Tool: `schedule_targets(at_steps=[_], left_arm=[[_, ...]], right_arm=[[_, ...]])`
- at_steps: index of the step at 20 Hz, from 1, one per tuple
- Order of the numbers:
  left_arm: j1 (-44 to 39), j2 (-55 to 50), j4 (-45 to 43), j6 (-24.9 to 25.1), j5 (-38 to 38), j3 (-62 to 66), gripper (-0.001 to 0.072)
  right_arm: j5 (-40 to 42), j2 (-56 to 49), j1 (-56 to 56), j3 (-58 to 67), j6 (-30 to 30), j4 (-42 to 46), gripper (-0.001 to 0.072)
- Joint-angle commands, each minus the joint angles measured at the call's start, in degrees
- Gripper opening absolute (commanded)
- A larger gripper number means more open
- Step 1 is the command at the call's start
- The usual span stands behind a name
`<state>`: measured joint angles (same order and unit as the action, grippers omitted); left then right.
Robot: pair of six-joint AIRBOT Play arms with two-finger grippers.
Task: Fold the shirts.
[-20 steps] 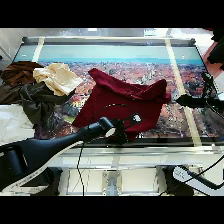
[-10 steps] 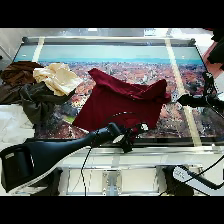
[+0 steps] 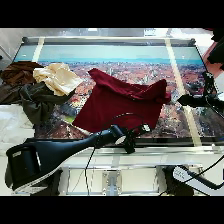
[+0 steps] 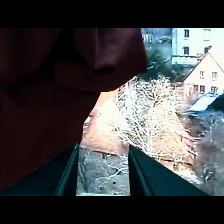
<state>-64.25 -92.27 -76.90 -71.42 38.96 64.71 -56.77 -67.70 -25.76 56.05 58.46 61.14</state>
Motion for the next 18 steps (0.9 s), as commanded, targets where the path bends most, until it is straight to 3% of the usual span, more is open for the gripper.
schedule_targets(at_steps=[1, 2, 4, 5, 14, 15, 16, 17, 18], left_arm=[[-0.02, -0.83, -0.13, 0.02, -3.04, 0.04, 0.0339], [-0.02, -0.83, -0.24, 0.02, -5.29, 0.04, 0.0296], [-0.02, -0.83, -0.24, 0.02, -9.05, 0.04, 0.0038], [-0.02, -0.83, -0.22, 0.00, -10.38, 0.04, 0.0011], [-0.02, -0.83, -0.28, -1.07, -7.98, 0.48, 0.0012], [-0.02, -0.81, -0.31, -1.07, -6.73, 1.01, 0.0112], [-0.02, -0.81, -0.44, -1.07, -5.73, 1.66, 0.0396], [-0.02, -0.81, -1.09, -1.11, -4.70, 2.40, 0.0627], [-0.02, -0.81, -2.19, -1.31, -3.19, 3.21, 0.0634]], right_arm=[[-0.11, 0.04, 0.02, 0.00, 0.09, -0.09, 0.0376], [-0.11, 0.04, 0.02, 0.00, 0.09, -0.09, 0.0376], [-0.11, 0.04, 0.02, 0.00, 0.11, -0.09, 0.0376], [-0.11, 0.04, 0.02, 0.00, 0.11, -0.09, 0.0376], [-0.13, 0.04, 0.02, 0.00, 0.17, -0.09, 0.0376], [-0.13, 0.04, 0.02, 0.00, 0.17, -0.07, 0.0376], [-0.11, 0.04, 0.02, 0.00, 0.17, -0.07, 0.0376], [-0.13, 0.04, 0.02, 0.00, 0.17, -0.07, 0.0376], [-0.13, 0.04, 0.02, 0.00, 0.17, -0.07, 0.0376]])
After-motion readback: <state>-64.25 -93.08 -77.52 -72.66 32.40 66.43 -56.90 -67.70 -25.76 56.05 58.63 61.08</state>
